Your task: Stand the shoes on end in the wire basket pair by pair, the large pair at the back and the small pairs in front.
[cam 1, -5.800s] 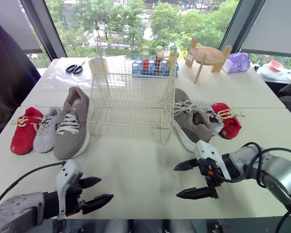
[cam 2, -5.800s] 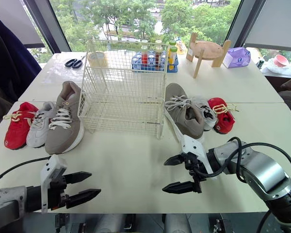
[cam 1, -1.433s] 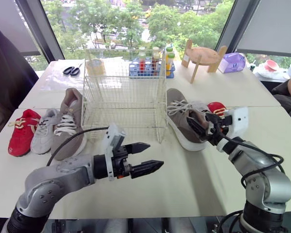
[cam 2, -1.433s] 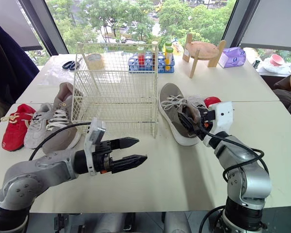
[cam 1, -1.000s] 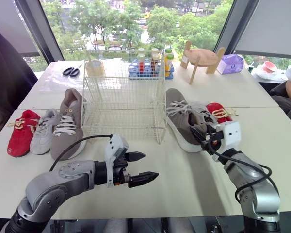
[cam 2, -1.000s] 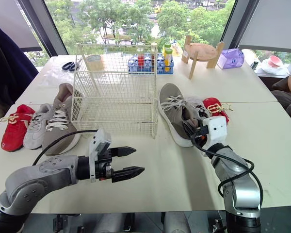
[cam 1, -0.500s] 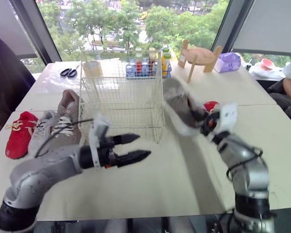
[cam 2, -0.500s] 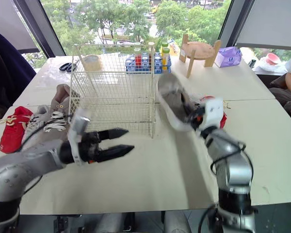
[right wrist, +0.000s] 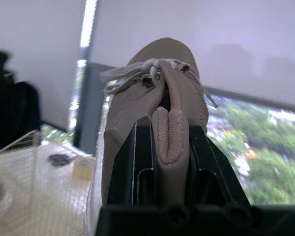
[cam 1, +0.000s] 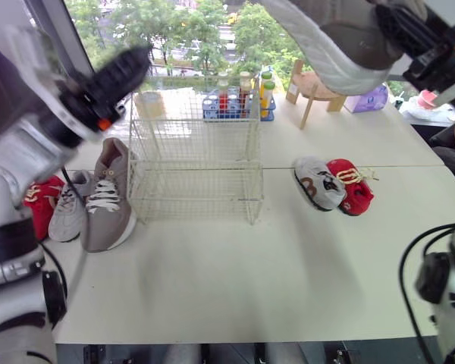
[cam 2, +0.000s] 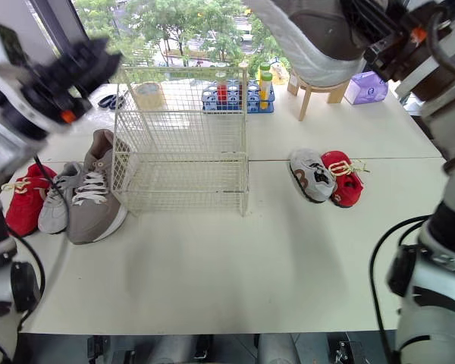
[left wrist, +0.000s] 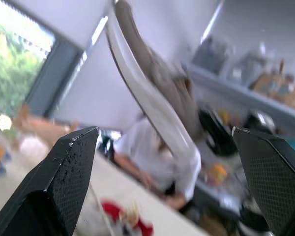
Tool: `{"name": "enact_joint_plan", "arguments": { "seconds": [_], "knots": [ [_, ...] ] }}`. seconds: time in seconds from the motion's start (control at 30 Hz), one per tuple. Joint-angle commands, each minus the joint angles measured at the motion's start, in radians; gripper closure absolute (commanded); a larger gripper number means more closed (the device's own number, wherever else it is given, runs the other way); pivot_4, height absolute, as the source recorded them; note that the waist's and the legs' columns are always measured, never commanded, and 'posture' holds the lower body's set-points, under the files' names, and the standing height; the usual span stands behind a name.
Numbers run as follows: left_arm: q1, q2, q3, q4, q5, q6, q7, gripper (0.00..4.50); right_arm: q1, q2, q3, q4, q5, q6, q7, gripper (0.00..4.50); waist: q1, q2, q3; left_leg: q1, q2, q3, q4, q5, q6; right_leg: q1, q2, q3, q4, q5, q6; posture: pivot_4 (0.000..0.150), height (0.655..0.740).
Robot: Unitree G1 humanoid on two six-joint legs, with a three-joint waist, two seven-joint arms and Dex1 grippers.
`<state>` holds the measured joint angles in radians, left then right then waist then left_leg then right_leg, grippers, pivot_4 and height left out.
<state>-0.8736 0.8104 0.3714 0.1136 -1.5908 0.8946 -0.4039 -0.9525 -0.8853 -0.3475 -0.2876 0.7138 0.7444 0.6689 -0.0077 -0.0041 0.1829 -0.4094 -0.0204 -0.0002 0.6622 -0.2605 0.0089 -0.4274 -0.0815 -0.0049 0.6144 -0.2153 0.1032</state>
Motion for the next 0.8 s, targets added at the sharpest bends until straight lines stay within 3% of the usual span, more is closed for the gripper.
{"name": "enact_joint_plan", "arguments": {
  "seconds": [0.03, 0.27, 0.57, 0.67, 0.8],
  "knots": [
    [-0.085, 0.064, 0.002, 0.130, 0.092, 0.048, -0.096, 0.00, -0.101, -0.063, 0.044, 0.025, 0.042, -0.039, 0.168, 4.36, -0.010, 0.000, 0.000, 0.001, 0.000, 0.000, -0.001, 0.000, 0.000, 0.000, 0.000, 0.000, 0.000, 0.000, 0.000, 0.150, 0.7400],
    [-0.296, 0.084, -0.049, 0.354, 0.278, 0.116, -0.286, 0.00, -0.196, -0.049, 0.170, 0.142, -0.032, -0.202, 0.376, 4.36, -0.008, -0.004, 0.002, 0.000, 0.001, 0.000, 0.000, 0.000, 0.000, 0.000, 0.000, 0.000, 0.000, 0.000, 0.000, 0.150, 0.7400],
    [-0.411, 0.088, -0.187, 0.379, 0.508, 0.186, -0.590, 0.00, -0.252, 0.028, 0.277, 0.168, -0.112, -0.332, 0.486, 4.36, -0.007, -0.007, 0.006, -0.001, 0.001, 0.000, 0.000, 0.000, 0.000, -0.002, -0.001, 0.000, 0.001, 0.000, 0.001, 0.150, 0.7400],
    [-0.396, 0.098, -0.223, 0.370, 0.568, 0.197, -0.687, 0.78, -0.272, 0.037, 0.279, 0.176, -0.124, -0.348, 0.505, 4.37, -0.007, -0.007, 0.007, -0.001, 0.001, 0.001, 0.000, 0.000, -0.001, -0.002, -0.001, 0.000, 0.001, 0.000, 0.001, 0.150, 0.7400],
    [-0.396, 0.085, -0.208, 0.380, 0.624, 0.189, -0.732, 2.60, -0.270, 0.049, 0.266, 0.164, -0.114, -0.330, 0.503, 4.37, -0.007, -0.007, 0.007, -0.001, 0.002, 0.001, 0.000, 0.000, -0.001, -0.003, -0.001, 0.000, 0.002, 0.000, 0.001, 0.150, 0.7400]
  ]
}}
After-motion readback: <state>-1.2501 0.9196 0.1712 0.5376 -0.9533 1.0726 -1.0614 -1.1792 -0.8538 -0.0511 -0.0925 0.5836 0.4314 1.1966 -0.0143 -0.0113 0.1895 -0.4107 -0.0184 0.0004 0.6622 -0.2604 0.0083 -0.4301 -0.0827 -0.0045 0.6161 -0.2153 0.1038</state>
